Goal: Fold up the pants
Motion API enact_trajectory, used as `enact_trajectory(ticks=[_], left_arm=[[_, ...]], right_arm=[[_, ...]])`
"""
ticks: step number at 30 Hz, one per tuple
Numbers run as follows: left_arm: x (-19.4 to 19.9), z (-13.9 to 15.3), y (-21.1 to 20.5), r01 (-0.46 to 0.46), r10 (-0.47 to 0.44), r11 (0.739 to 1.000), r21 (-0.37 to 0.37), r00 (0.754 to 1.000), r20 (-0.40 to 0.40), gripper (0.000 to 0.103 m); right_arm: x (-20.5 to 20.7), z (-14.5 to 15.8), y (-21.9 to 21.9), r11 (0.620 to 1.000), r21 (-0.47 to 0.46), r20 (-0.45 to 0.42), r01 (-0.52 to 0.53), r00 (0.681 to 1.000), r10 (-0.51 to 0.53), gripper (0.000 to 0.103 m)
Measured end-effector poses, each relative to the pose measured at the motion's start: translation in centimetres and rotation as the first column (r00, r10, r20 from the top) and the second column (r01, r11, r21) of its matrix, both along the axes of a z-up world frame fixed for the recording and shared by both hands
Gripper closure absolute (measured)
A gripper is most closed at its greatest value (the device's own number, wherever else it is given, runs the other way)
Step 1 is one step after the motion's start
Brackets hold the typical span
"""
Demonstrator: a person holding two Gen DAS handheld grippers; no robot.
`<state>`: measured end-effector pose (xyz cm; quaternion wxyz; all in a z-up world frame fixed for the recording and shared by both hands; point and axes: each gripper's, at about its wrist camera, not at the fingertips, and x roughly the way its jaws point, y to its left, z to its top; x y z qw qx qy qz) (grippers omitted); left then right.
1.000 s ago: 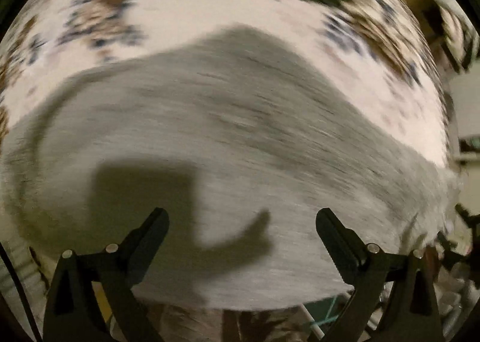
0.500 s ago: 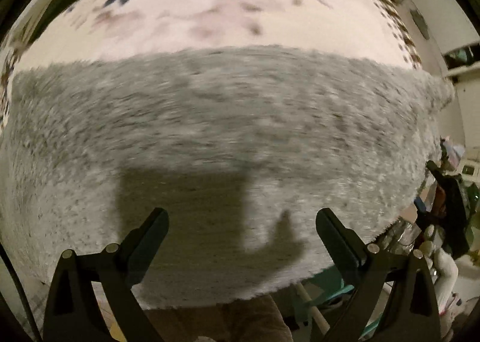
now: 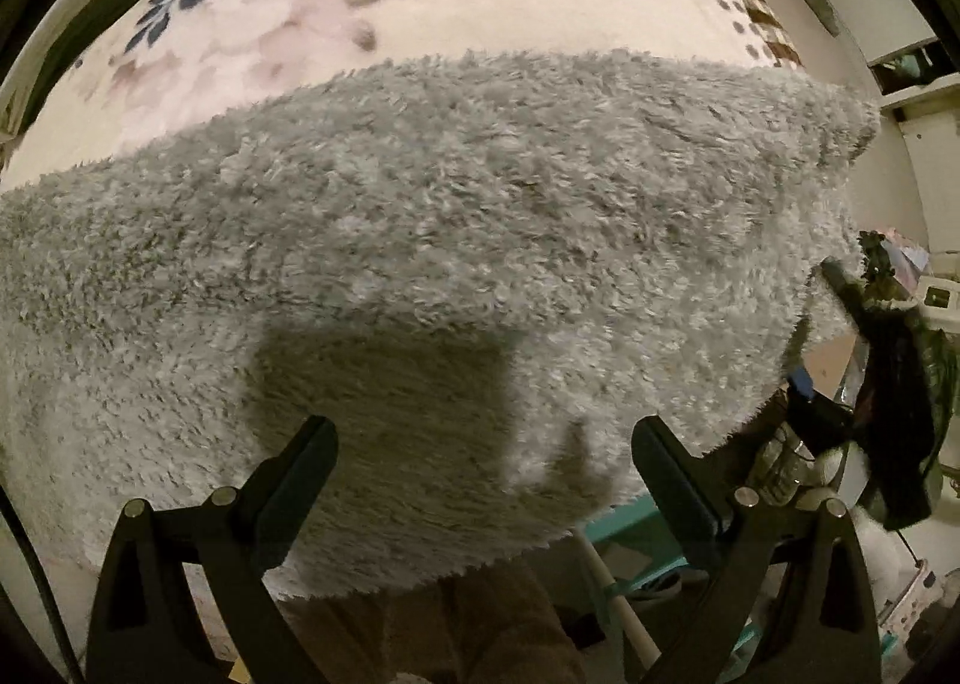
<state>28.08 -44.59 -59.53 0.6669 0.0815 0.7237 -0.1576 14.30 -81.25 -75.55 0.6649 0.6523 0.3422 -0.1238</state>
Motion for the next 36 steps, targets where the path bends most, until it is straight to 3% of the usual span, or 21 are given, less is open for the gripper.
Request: enact_trajectory(ticks=[2,3,6,9,12,13,14,15,16,17,20,21,24,27,32,34,36], left_arm=[[-0.1,0.1,0.4,0.010,-0.010,1.000,-0.001,1.000,0.003,0.003],[0.1,0.4,0.6,0.015,-0.015,1.000,-0.001,1.000,-0.002,0.003],[-0.1,0.0,0.1,0.017,-0.017,1.000,-0.005,1.000,-0.006,0.003],[0.0,0.5,0.9,0.034,-0.034,0.999,0.002,0.999,0.022,0.003],[0.3,0.4,0.0,0.034,-0.033,0.999,-0.002,0.999,0.025,0.003],[0.4,0.2,-0.5,0.025,-0.025,1.000,-0.013,0.999,0.021,0.003],[0.6,0.1,-1.0,0.021,-0.020,1.000,-0.017,1.000,0.022,0.003],[0.6,0.2,-1.6,0.018,-0.018,1.000,-0.023,0.999,0.028,0.003],[0.9,0.2,-2.3,0.016,-0.015,1.000,-0.027,0.999,0.033,0.003],[0.7,-0.1,-1.8,0.019,-0.018,0.999,-0.030,0.999,0.036,0.003],[0.6,-0.4,-1.9,0.018,-0.016,0.999,-0.039,0.999,0.037,0.003],[0.7,-0.3,-1.9,0.019,-0.018,0.999,-0.036,0.999,0.037,0.003],[0.6,0.2,-0.8,0.020,-0.018,0.999,-0.036,0.998,0.052,0.003],[0.7,0.9,0.5,0.007,-0.004,0.999,-0.034,0.997,0.076,0.003],[1.2,1.6,4.3,-0.074,0.078,0.996,-0.053,0.993,0.087,0.003],[1.3,2.2,6.6,-0.117,0.122,0.991,-0.062,0.988,0.096,0.003],[1.7,3.1,9.7,-0.169,0.176,0.983,-0.073,0.979,0.106,0.003]], right_arm=[[0.0,0.0,-0.3,1.000,0.026,0.025,-0.002,1.000,0.001,0.017],[0.1,0.4,-0.5,1.000,0.000,-0.007,-0.026,1.000,0.026,0.018],[-0.1,3.4,-2.6,0.977,-0.193,-0.137,-0.086,0.989,0.060,0.018],[0.6,4.8,-4.8,0.936,-0.315,-0.191,-0.158,0.976,0.101,0.018],[3.7,2.4,-5.8,0.908,-0.261,-0.288,-0.328,0.924,0.251,0.016],[4.4,2.0,-5.6,0.894,-0.263,-0.302,-0.363,0.911,0.281,0.009],[5.4,2.5,-4.9,0.858,-0.306,-0.308,-0.412,0.896,0.320,0.011],[6.1,2.7,-4.2,0.828,-0.330,-0.323,-0.453,0.879,0.352,0.017],[6.8,2.8,-3.3,0.796,-0.350,-0.333,-0.494,0.860,0.388,0.049],[7.6,2.8,-1.8,0.747,-0.367,-0.378,-0.555,0.822,0.425,0.071],[8.8,2.9,1.3,0.677,-0.414,-0.434,-0.608,0.786,0.440,0.083],[8.8,3.0,1.5,0.687,-0.421,-0.433,-0.592,0.797,0.422,0.085],[7.7,4.6,1.2,0.762,-0.452,-0.383,-0.464,0.872,0.304,0.087],[6.6,7.5,1.6,0.795,-0.487,-0.309,-0.362,0.923,0.231,0.088],[7.0,13.1,6.2,0.764,-0.531,-0.236,-0.367,0.930,0.282,0.088],[7.9,15.0,9.0,0.732,-0.547,-0.230,-0.406,0.914,0.335,0.088],[9.4,16.8,13.6,0.678,-0.570,-0.225,-0.464,0.882,0.414,0.088]])
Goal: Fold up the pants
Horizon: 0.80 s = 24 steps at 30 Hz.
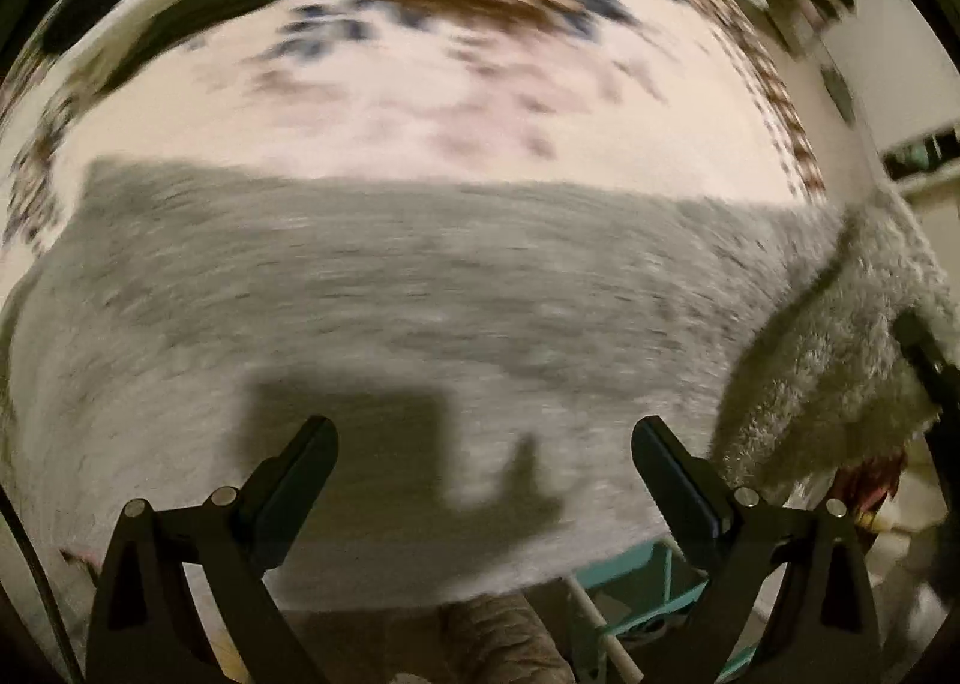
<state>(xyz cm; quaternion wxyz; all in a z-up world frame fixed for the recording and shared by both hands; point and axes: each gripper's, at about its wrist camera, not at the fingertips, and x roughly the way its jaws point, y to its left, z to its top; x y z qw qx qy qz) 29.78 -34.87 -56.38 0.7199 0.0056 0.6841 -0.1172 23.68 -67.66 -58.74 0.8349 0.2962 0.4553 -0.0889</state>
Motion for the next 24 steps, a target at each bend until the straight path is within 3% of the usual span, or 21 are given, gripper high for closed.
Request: enact_trajectory(ticks=[3,6,8,12,16,18,20,21,22,23,24], left_arm=[[-0.2,0.9,5.7,-0.096,0.096,0.995,-0.007,0.995,0.014,0.003],[-0.6,1.8,12.6,-0.184,0.184,0.983,0.013,0.983,0.029,0.003],[-1.4,2.2,17.5,-0.254,0.253,0.967,0.030,0.967,0.039,0.003],[-3.1,1.7,25.7,-0.367,0.365,0.928,0.069,0.930,0.038,0.003],[-4.4,1.0,31.3,-0.457,0.456,0.886,0.083,0.889,0.022,0.003],[-4.7,1.0,33.1,-0.479,0.478,0.875,0.069,0.878,0.020,0.003],[-4.2,0.8,33.3,-0.485,0.485,0.874,0.034,0.875,0.009,0.003],[-3.7,0.7,33.1,-0.483,0.483,0.876,0.008,0.876,0.001,0.003],[-3.2,0.9,32.9,-0.478,0.478,0.878,-0.027,0.878,-0.007,0.003],[-2.7,1.1,32.5,-0.470,0.470,0.879,-0.075,0.882,-0.022,0.003],[-1.9,1.1,31.9,-0.463,0.460,0.876,-0.135,0.886,-0.049,0.003]], right_arm=[[2.8,1.8,8.0,0.986,-0.042,0.006,-0.159,0.987,0.159,0.088],[5.3,1.6,16.7,0.950,-0.049,-0.011,-0.308,0.951,0.308,0.088],[6.6,0.3,22.6,0.913,-0.074,-0.042,-0.402,0.916,0.400,0.088],[6.7,-3.9,34.0,0.813,-0.074,-0.134,-0.578,0.813,0.566,0.088],[5.0,-6.7,40.5,0.714,-0.104,-0.218,-0.692,0.717,0.662,0.087],[4.0,-7.4,41.7,0.677,-0.133,-0.247,-0.723,0.686,0.684,0.086],[3.5,-7.6,42.3,0.665,-0.115,-0.269,-0.738,0.668,0.694,0.074],[3.5,-7.4,41.5,0.682,-0.050,-0.267,-0.730,0.668,0.695,0.068],[3.6,-7.4,40.7,0.697,0.026,-0.258,-0.717,0.668,0.698,0.048],[3.7,-6.9,39.2,0.725,0.114,-0.240,-0.680,0.689,0.684,0.024],[3.6,-6.2,38.0,0.746,0.144,-0.224,-0.650,0.713,0.664,0.017]])
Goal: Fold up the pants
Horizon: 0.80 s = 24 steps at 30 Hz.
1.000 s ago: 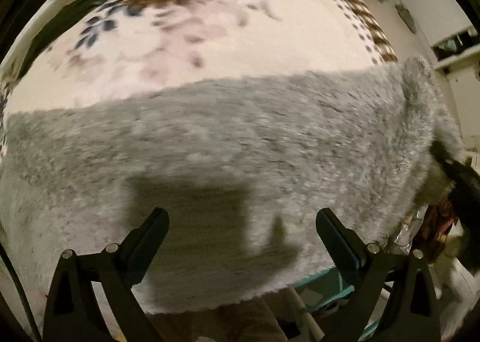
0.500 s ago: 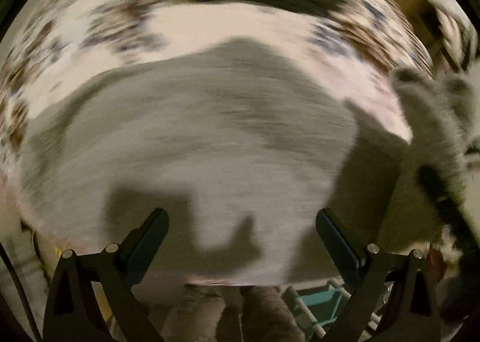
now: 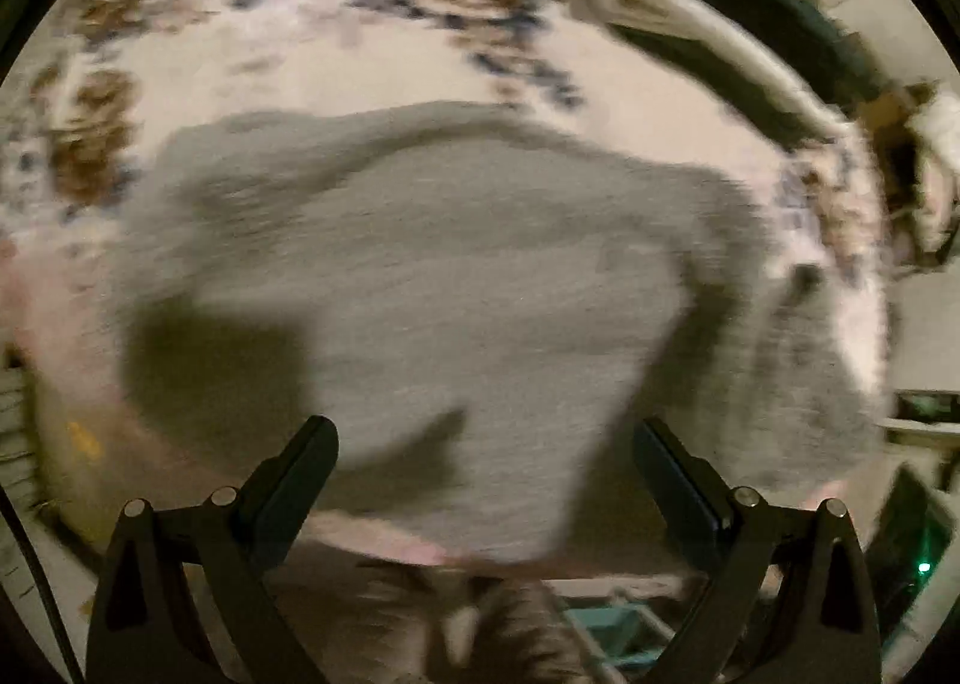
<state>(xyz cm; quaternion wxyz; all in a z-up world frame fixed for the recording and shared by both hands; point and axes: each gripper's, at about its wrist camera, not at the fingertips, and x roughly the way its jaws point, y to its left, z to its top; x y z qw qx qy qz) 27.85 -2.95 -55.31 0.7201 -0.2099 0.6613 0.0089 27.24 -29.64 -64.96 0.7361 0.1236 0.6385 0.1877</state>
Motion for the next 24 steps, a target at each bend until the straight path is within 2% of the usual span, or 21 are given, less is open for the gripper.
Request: enact_trajectory(ticks=[2,4,5,7,9,12,14,15,16,18,20,22,24], left_arm=[[1.3,-0.2,-1.4,0.028,-0.028,0.995,-0.093,1.000,0.004,0.003],[2.8,-0.7,-3.6,0.085,-0.086,0.982,-0.166,0.996,0.002,0.003],[3.6,-1.1,-5.0,0.117,-0.119,0.977,-0.178,0.993,-0.001,0.003],[4.8,-1.6,-7.9,0.188,-0.188,0.965,-0.182,0.982,0.018,0.003],[5.6,-1.9,-10.8,0.271,-0.270,0.951,-0.147,0.962,0.026,0.004],[6.2,-2.2,-15.0,0.400,-0.395,0.911,-0.103,0.916,0.070,0.004],[5.9,-3.0,-17.3,0.482,-0.478,0.874,-0.057,0.875,0.071,0.029],[5.8,-3.6,-17.8,0.506,-0.503,0.862,-0.045,0.862,0.064,0.067],[5.5,-4.1,-18.1,0.527,-0.524,0.849,-0.039,0.849,0.063,0.091],[4.6,-3.6,-17.7,0.523,-0.518,0.851,-0.034,0.849,0.103,0.093],[3.2,-1.0,-16.1,0.492,-0.479,0.870,-0.030,0.858,0.185,0.094],[1.8,1.1,-14.4,0.445,-0.427,0.895,-0.042,0.878,0.216,0.094],[0.3,1.9,-12.6,0.394,-0.378,0.918,-0.050,0.904,0.199,0.094]], right_arm=[[-0.6,1.9,-3.3,0.990,0.090,-0.011,0.106,0.994,-0.106,0.016],[-1.1,2.9,-6.4,0.972,0.107,-0.028,0.208,0.978,-0.206,0.016],[-1.5,3.2,-8.2,0.959,0.102,-0.038,0.265,0.964,-0.263,0.016],[-2.6,3.1,-12.1,0.920,0.065,-0.060,0.387,0.921,-0.384,0.016],[-3.2,2.5,-14.8,0.889,0.025,-0.073,0.457,0.888,-0.454,0.016],[-4.5,1.0,-17.8,0.835,0.003,-0.110,0.550,0.830,-0.547,0.016],[-5.1,0.6,-19.0,0.817,-0.014,-0.116,0.576,0.811,-0.574,0.016],[-5.4,0.3,-19.5,0.811,-0.018,-0.115,0.585,0.804,-0.583,0.016],[-5.6,0.2,-19.7,0.807,-0.024,-0.113,0.590,0.800,-0.589,0.016],[-5.9,-0.1,-20.1,0.800,-0.028,-0.111,0.600,0.793,-0.599,0.016],[-5.6,-0.3,-20.1,0.793,-0.028,-0.115,0.608,0.786,-0.607,0.016],[-5.3,-0.4,-19.9,0.794,-0.014,-0.115,0.608,0.788,-0.605,0.016],[-5.1,0.0,-19.6,0.799,-0.006,-0.114,0.601,0.794,-0.597,0.016]])
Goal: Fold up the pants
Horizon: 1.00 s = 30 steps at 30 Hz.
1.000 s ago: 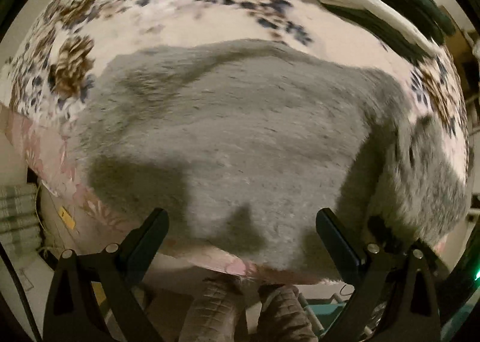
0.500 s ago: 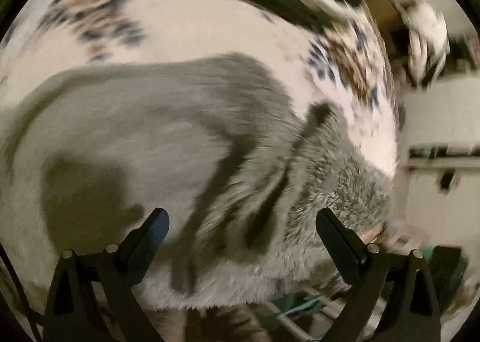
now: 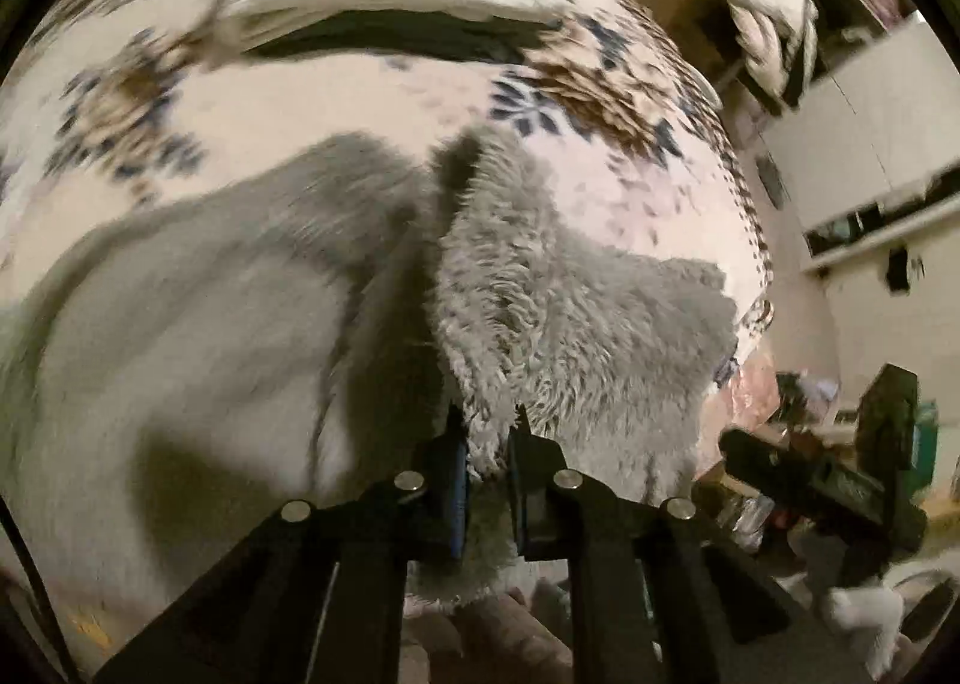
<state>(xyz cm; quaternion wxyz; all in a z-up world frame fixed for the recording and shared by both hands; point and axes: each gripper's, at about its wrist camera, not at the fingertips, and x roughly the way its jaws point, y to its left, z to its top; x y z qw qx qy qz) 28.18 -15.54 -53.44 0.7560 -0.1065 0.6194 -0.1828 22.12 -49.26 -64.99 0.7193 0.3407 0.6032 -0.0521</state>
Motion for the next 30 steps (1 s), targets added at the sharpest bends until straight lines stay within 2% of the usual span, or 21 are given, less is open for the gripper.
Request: enact_trajectory(ticks=[3,5,7,8,9,10,12,13,15,18,19,20,21,22,23,25,26,28,30], left_arm=[[-1.7,-2.5,2.1,-0.056,0.060,0.998,0.038,0.993,-0.099,0.092],[-2.3,-5.0,3.3,-0.096,0.099,0.995,0.026,0.975,-0.197,0.088],[-2.5,-5.7,4.7,-0.153,0.149,0.988,0.004,0.955,-0.257,0.073],[-2.4,-5.2,5.3,-0.184,0.168,0.982,-0.037,0.951,-0.259,0.072],[-2.2,-4.4,5.5,-0.199,0.181,0.979,-0.054,0.954,-0.241,0.065],[-1.9,-3.4,5.8,-0.206,0.187,0.976,-0.073,0.959,-0.211,0.047],[-0.8,-1.9,5.9,-0.204,0.188,0.973,-0.109,0.972,-0.144,0.031],[0.3,-1.5,5.7,-0.198,0.185,0.973,-0.121,0.977,-0.110,0.031],[2.2,-2.2,4.9,-0.176,0.163,0.975,-0.136,0.982,-0.098,0.031],[5.9,-5.5,2.5,-0.119,0.104,0.985,-0.122,0.987,-0.123,0.032],[6.7,-6.5,1.9,-0.104,0.086,0.986,-0.128,0.986,-0.140,0.037],[7.1,-6.6,1.6,-0.095,0.074,0.982,-0.164,0.989,-0.128,0.047],[7.6,-6.2,0.9,-0.079,0.062,0.979,-0.186,0.993,-0.097,0.083],[7.9,-5.6,0.2,-0.040,0.030,0.985,-0.171,0.998,-0.057,0.088],[7.8,-5.2,0.1,-0.027,0.023,0.987,-0.156,0.999,-0.029,0.088],[8.0,-4.7,0.4,-0.040,0.041,0.993,-0.112,0.999,0.007,0.089],[8.4,-5.4,0.6,-0.051,0.050,0.995,-0.086,0.999,-0.008,0.089],[8.7,-7.5,1.5,-0.100,0.092,0.991,-0.089,0.992,-0.082,0.088],[8.4,-8.2,2.2,-0.117,0.108,0.990,-0.079,0.988,-0.115,0.083]], right_arm=[[0.5,0.1,0.0,1.000,0.002,-0.016,-0.018,1.000,0.018,0.016],[1.0,0.1,0.0,1.000,0.009,-0.022,-0.027,0.999,0.028,0.016],[1.7,0.5,-0.2,0.999,0.012,-0.018,-0.047,0.999,0.047,0.016],[2.2,0.5,-0.3,0.998,0.010,-0.014,-0.057,0.998,0.057,0.016],[2.6,0.8,-0.5,0.997,0.002,-0.008,-0.072,0.997,0.072,0.016],[2.9,0.9,-0.7,0.997,-0.003,-0.003,-0.082,0.997,0.082,0.016],[4.0,0.7,-1.2,0.994,0.004,-0.002,-0.107,0.994,0.107,0.016],[4.5,0.4,-1.4,0.993,0.006,-0.011,-0.117,0.993,0.117,0.016],[5.8,-0.5,-1.8,0.989,0.027,-0.023,-0.142,0.989,0.143,0.016],[7.6,-2.2,-1.7,0.979,0.087,-0.031,-0.183,0.982,0.186,0.016],[8.2,-2.8,-1.6,0.976,0.097,-0.040,-0.194,0.979,0.198,0.016],[8.7,-3.5,-1.4,0.972,0.111,-0.042,-0.208,0.976,0.213,0.017],[9.0,-3.8,-1.2,0.969,0.118,-0.039,-0.218,0.974,0.223,0.021],[9.4,-4.1,-1.0,0.966,0.117,-0.025,-0.231,0.972,0.236,0.040],[9.6,-4.2,-0.9,0.965,0.106,-0.021,-0.239,0.970,0.243,0.068],[10.2,-4.3,-1.0,0.970,0.044,-0.030,-0.240,0.970,0.241,0.074],[10.4,-4.2,-1.4,0.974,0.021,-0.023,-0.225,0.974,0.225,0.075],[10.8,-4.5,-2.2,0.982,0.013,-0.031,-0.190,0.981,0.190,0.075],[11.4,-5.0,-2.2,0.980,0.061,-0.055,-0.189,0.980,0.192,0.075]])
